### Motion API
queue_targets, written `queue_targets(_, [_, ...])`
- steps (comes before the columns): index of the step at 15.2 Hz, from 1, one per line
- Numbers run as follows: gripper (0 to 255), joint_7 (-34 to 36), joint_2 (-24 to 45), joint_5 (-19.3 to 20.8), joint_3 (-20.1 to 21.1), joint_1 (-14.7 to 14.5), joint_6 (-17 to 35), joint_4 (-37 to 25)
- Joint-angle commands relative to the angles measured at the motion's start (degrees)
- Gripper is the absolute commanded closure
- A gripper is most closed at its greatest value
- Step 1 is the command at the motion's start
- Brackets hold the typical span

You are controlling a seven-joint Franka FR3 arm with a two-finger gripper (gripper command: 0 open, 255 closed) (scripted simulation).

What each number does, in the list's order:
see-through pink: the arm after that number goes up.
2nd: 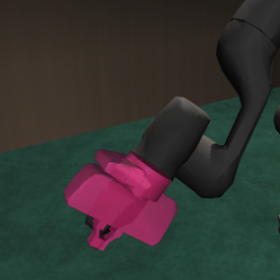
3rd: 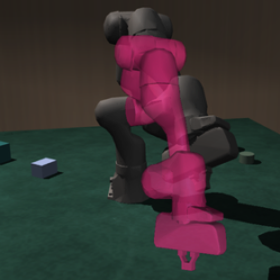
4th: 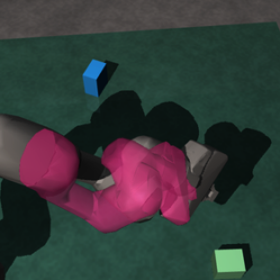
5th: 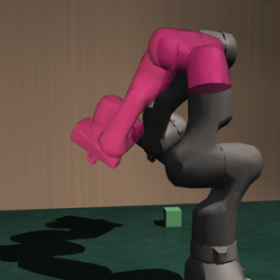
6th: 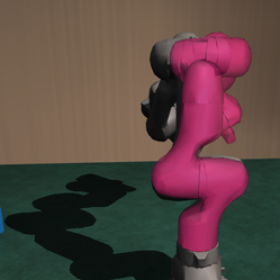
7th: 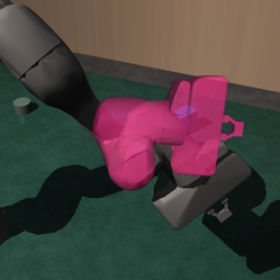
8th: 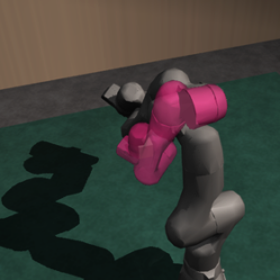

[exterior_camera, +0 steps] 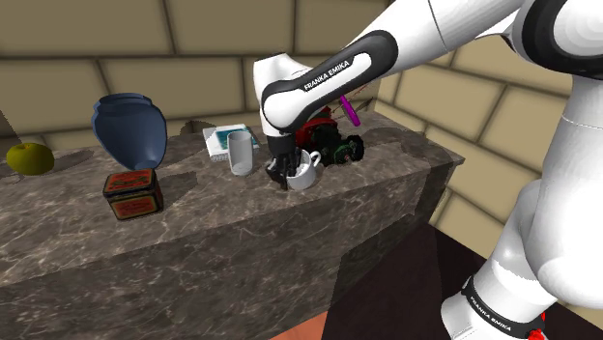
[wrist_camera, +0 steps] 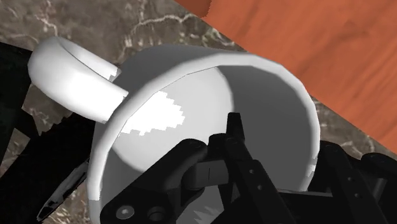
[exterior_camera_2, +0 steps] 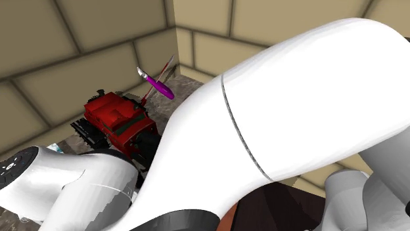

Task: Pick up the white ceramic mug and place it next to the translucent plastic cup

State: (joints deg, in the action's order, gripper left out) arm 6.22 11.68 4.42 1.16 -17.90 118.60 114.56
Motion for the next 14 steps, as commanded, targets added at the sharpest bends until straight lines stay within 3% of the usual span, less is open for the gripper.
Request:
queue_targets(1, [255, -0.1, 0.3, 0.2, -0.4, 0.4, -0.1, -0.1])
queue_targets(3, [255, 0.0, 0.3, 0.2, -0.4, 0.4, -0.1, -0.1])
queue_targets(4, [0, -0.1, 0.4, 0.2, -0.4, 0.4, -0.1, -0.3])
queue_targets(9, [0, 0.0, 0.3, 0.2, -0.4, 0.4, -0.1, -0.1])
queue_targets(14, [0, -0.2, -1.6, -0.1, -0.1, 0.2, -7.0, -5.1])
